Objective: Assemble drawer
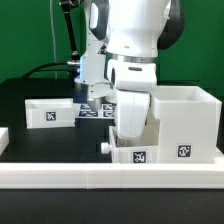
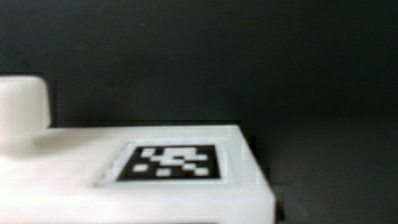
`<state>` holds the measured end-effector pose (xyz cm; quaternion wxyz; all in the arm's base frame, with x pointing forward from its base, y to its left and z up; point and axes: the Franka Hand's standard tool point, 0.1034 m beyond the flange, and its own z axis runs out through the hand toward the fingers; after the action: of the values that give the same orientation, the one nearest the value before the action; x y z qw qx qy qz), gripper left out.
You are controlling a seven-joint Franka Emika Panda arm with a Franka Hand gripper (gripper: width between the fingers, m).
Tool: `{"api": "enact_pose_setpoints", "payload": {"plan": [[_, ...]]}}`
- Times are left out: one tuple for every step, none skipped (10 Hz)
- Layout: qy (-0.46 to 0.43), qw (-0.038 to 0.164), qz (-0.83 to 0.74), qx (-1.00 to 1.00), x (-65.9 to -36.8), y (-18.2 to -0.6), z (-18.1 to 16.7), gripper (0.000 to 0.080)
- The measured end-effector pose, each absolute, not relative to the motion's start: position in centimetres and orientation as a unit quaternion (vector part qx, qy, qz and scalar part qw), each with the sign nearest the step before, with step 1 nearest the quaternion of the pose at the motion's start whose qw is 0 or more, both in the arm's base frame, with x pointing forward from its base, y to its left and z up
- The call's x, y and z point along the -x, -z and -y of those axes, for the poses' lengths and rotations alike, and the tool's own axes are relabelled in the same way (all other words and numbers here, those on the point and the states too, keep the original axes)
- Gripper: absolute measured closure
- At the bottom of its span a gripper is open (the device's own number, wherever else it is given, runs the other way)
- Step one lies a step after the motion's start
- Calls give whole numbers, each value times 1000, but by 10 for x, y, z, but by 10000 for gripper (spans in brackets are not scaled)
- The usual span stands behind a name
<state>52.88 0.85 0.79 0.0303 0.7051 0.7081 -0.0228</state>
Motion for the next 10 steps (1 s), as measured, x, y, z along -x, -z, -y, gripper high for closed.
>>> {"api": "enact_pose_setpoints", "payload": {"plan": [[26,28,-703,-710,-529,-9,-9,590],[32,26,-694,-719,-531,-14,-9,400],[34,27,-692,-721,-533,-19,-10,265],[40,24,-688,-724,-533,-23,-12,265],[41,25,-688,-724,-534,-32,-13,174],[43,26,-688,-724,-536,-42,-13,156],[46,27,-687,-725,-537,-52,-11,156],[45,31,-685,-726,-540,-63,-9,151],[45,33,-690,-722,-542,-71,-2,151],[48,34,-696,-715,-545,-78,10,150]]}}
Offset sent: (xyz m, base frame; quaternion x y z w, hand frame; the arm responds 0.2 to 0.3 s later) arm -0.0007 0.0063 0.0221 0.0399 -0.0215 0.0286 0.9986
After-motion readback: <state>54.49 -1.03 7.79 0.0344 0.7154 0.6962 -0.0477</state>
